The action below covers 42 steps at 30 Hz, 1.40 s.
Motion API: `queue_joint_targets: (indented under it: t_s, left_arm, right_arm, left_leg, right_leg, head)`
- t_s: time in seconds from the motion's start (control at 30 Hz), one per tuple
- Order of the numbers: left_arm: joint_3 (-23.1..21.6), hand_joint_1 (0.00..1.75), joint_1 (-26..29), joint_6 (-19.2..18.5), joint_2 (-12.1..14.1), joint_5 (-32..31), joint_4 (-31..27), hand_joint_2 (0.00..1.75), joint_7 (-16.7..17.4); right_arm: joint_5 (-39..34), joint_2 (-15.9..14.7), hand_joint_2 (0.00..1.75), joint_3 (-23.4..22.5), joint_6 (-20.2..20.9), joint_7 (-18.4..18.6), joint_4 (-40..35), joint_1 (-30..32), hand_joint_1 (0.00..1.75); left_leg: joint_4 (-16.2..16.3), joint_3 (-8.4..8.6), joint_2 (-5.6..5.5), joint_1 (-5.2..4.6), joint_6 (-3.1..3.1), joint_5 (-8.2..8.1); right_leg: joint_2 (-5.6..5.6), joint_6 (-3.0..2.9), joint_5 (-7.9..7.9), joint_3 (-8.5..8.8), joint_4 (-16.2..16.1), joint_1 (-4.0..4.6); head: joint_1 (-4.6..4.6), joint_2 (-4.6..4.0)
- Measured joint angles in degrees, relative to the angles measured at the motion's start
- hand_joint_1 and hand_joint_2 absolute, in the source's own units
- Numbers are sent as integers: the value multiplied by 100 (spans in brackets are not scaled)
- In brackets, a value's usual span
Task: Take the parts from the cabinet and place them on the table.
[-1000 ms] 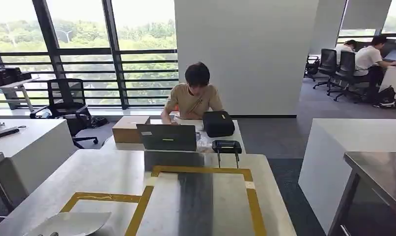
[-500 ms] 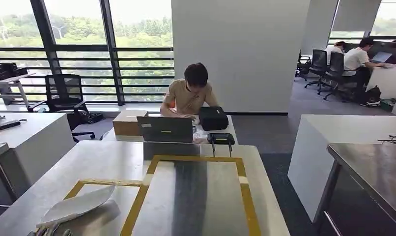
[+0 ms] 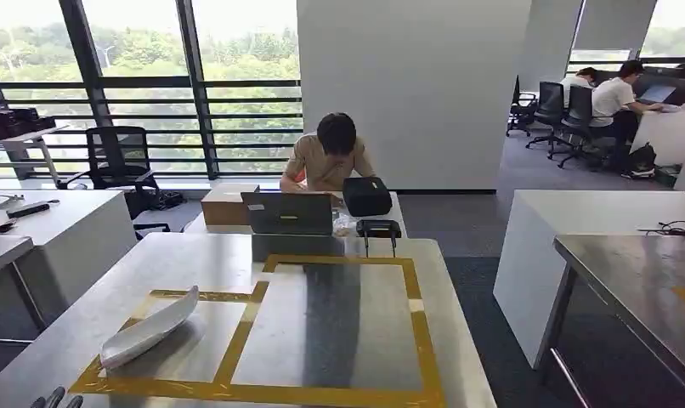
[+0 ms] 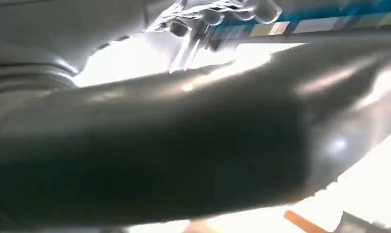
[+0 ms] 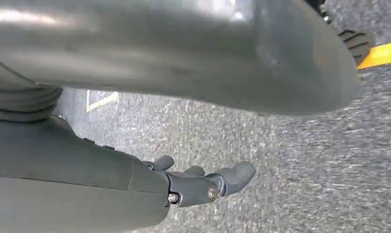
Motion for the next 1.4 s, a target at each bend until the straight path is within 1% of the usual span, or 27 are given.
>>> queue_joint_targets:
  t_s: [0.1, 0.13, 0.17, 0.23, 0.3, 0.37, 0.43, 0.47, 0.5, 0.53, 0.6, 0.63, 0.67, 0.73, 0.77, 0.8, 0.83, 0.9, 0.93, 0.97, 1.0, 1.13, 1.17, 1.23, 1.3, 1.33, 1.4]
  left_arm:
    - [562, 0, -166, -142, -83, 850, 1374, 0, -551]
    - [702, 0, -292, -148, -123, 980, 1872, 0, -653]
    - [858, 0, -411, -172, -174, 1065, 2458, 0, -692]
    - [1113, 0, -545, -389, -273, 1293, 3663, 0, -574]
    - [1467, 0, -501, -978, -406, 1746, 4672, 0, -182]
    - [1906, 0, -367, -1682, -556, 2358, 5399, 0, 466]
    - [2394, 0, -201, -2079, -765, 2913, 5945, 0, 1362]
    - [2632, 0, -174, -2105, -897, 3121, 6162, 0, 1760]
    - [2840, 0, -169, -2107, -971, 3280, 6321, 0, 2070]
    - [3078, 0, -165, -2083, -1047, 3464, 6477, 0, 2291]
    - [3500, 0, -102, -2063, -1189, 3701, 6665, 0, 2326]
    - [3635, 0, -98, -2063, -1233, 3699, 6749, 0, 2313]
    - [3747, 0, -99, -2069, -1265, 3679, 6820, 0, 2311]
    - [3859, 0, -104, -2148, -1287, 3577, 6897, 0, 2285]
    - [3872, 0, -104, -2239, -1285, 3492, 6932, 0, 2267]
    - [3872, 0, -106, -2347, -1285, 3398, 6963, 0, 2250]
    - [3872, 0, -107, -2431, -1285, 3325, 6980, 0, 2217]
    - [3872, 0, -123, -2579, -1285, 3167, 7000, 0, 2112]
    - [3872, 0, -145, -2614, -1283, 3128, 7004, 0, 2086]
    - [3872, 0, -190, -2629, -1321, 3100, 7015, 0, 2073]
    - [3872, 0, -196, -2631, -1287, 3098, 7022, 0, 2064]
    - [3864, 0, -182, -2693, -1290, 2971, 7072, 0, 1864]
    - [3835, 0, -192, -2734, -1287, 2899, 7076, 0, 1731]
    - [3726, 0, -252, -2808, -1283, 2590, 7083, 0, 1489]
    - [3519, 0, -389, -2883, -1305, 2225, 7094, 0, 1528]
    - [3428, 0, -466, -2927, -1322, 2105, 7096, 0, 1559]
    - [3221, 0, -592, -2987, -1368, 1948, 7102, 0, 1625]
  right_arm:
    - [-4, 0, 0, 0, -39, 98, 0, 20, 0]
    - [-7, 0, 0, 0, -39, 103, 0, 24, 0]
    - [-11, 2, 0, -2, -37, 111, 0, 23, 0]
    - [-11, 9, 0, -2, -35, 105, 0, 11, 0]
    - [6, 9, 0, -2, -28, 100, 0, 7, 0]
    - [57, 0, 0, -4, 2, 83, 0, 17, 0]
    - [116, -20, 0, -2, 48, 46, 0, 5, 0]
    - [129, -57, 0, 2, 70, 37, -2, -6, 0]
    - [140, -59, 0, 7, 74, 17, -2, -12, 0]
    - [144, -61, 0, 9, 64, 20, -2, -15, 0]
    - [148, -68, 0, 9, 55, 98, -2, -47, 0]
    - [184, -63, 0, 11, 59, 164, -2, -64, 0]
    - [207, -63, 0, 22, 63, 231, -2, -78, 0]
    - [223, -63, 0, 44, 85, 306, -2, -85, 0]
    - [216, -61, 0, 44, 85, 306, -2, -84, 0]
    - [206, -61, 0, 44, 81, 310, -2, -85, 0]
    - [194, -61, 0, 44, 72, 317, -2, -88, 0]
    - [192, -61, 0, 44, 55, 336, -2, -96, 0]
    - [190, -61, 0, 44, 57, 341, -2, -104, 0]
    - [181, -103, 0, 42, 55, 345, -20, -105, 0]
    - [179, -74, 0, 42, 55, 347, -20, -111, 0]
    - [179, -63, 0, 44, 53, 363, -17, -63, 0]
    - [179, -59, 0, 44, 46, 350, -17, -52, 0]
    - [195, -50, 0, 42, 50, 183, -17, -62, 0]
    - [214, -46, 0, 44, 55, 122, -17, -111, 0]
    - [219, -39, 0, 44, 42, 142, -17, -137, 0]
    - [240, -15, 0, 44, 28, 188, -20, -174, 0]
  left_leg:
    - [-48, -73, 19, -32, 186, 130]
    - [-52, -130, 51, -21, 247, 195]
    - [-52, -193, 50, -23, 293, 255]
    - [-45, -348, 63, -51, 326, 386]
    - [-26, -512, 109, -100, 349, 490]
    - [8, -637, 144, -134, 351, 561]
    - [34, -703, 177, -141, 361, 613]
    - [35, -736, 195, -156, 339, 661]
    - [17, -751, 188, -127, 325, 712]
    - [-1, -754, 176, -110, 296, 759]
    - [-65, -759, 149, -121, 232, 878]
    - [-25, -791, 109, -109, 212, 801]
    - [128, -862, 64, -106, 153, 518]
    - [881, -1050, 43, -49, 64, -136]
    - [1273, -1111, 43, -18, 16, -335]
    - [1526, -1108, 42, 10, -24, -343]
    - [1545, -1015, 43, 37, -67, -202]
    - [986, -519, 47, 129, -181, 191]
    - [480, -144, 46, 195, -260, 225]
    - [103, 114, 10, 125, -336, -89]
    - [150, 17, -19, 107, -120, -27]
    - [149, -202, 19, 73, 182, 66]
    - [150, -275, 22, 56, 237, 134]
    - [148, -409, 19, 21, 285, 280]
    - [158, -613, 21, -35, 319, 431]
    - [165, -713, 20, -62, 329, 504]
    - [167, -846, 21, -106, 334, 622]
  right_leg:
    - [32, 122, 157, -34, -74, -36]
    - [28, 136, -13, -90, 12, -52]
    - [23, 143, -355, -197, 273, -42]
    - [23, 142, -1031, -460, 1166, -25]
    - [23, 114, -1184, -491, 1711, 14]
    - [25, 32, -839, -46, 1335, 86]
    - [53, -162, -634, 750, 278, 217]
    - [39, -267, -823, 968, -106, 229]
    - [35, -221, -793, 973, -183, 249]
    - [32, -255, -767, 952, -213, 265]
    - [14, -321, -632, 906, -330, 239]
    - [-33, -292, -530, 920, -408, 184]
    - [-35, -329, -468, 869, -439, 167]
    - [-44, -290, -358, 729, -427, 136]
    - [-55, -270, -302, 650, -412, 118]
    - [-67, -239, -249, 559, -382, 88]
    - [-72, -200, -206, 463, -337, 57]
    - [-82, -106, -143, 273, -205, -31]
    - [-83, -60, -117, 169, -105, -62]
    - [-76, 4, -90, 70, -39, -59]
    - [-70, 42, -50, 40, -8, -40]
    - [-46, 165, 74, -42, 13, -101]
    - [-41, 164, -254, -118, 186, -100]
    - [-38, 142, -1016, -322, 954, -74]
    - [-29, 83, -1379, -413, 1644, -21]
    - [-20, 37, -1309, -341, 1761, 15]
    - [-8, -97, -912, 197, 1254, 108]
  head:
    - [11, 0]
    - [11, 0]
    - [20, 0]
    - [20, 0]
    - [17, 0]
    - [22, 2]
    - [24, 2]
    - [22, 2]
    - [22, 4]
    - [43, 7]
    - [46, 7]
    - [41, 4]
    - [42, 7]
    - [41, 5]
    - [44, 7]
    - [41, 7]
    - [46, 7]
    - [46, 7]
    - [48, 7]
    - [28, 7]
    - [57, 7]
    - [61, 7]
    - [63, 7]
    - [70, 7]
    - [68, 7]
    - [68, 7]
    - [68, 7]
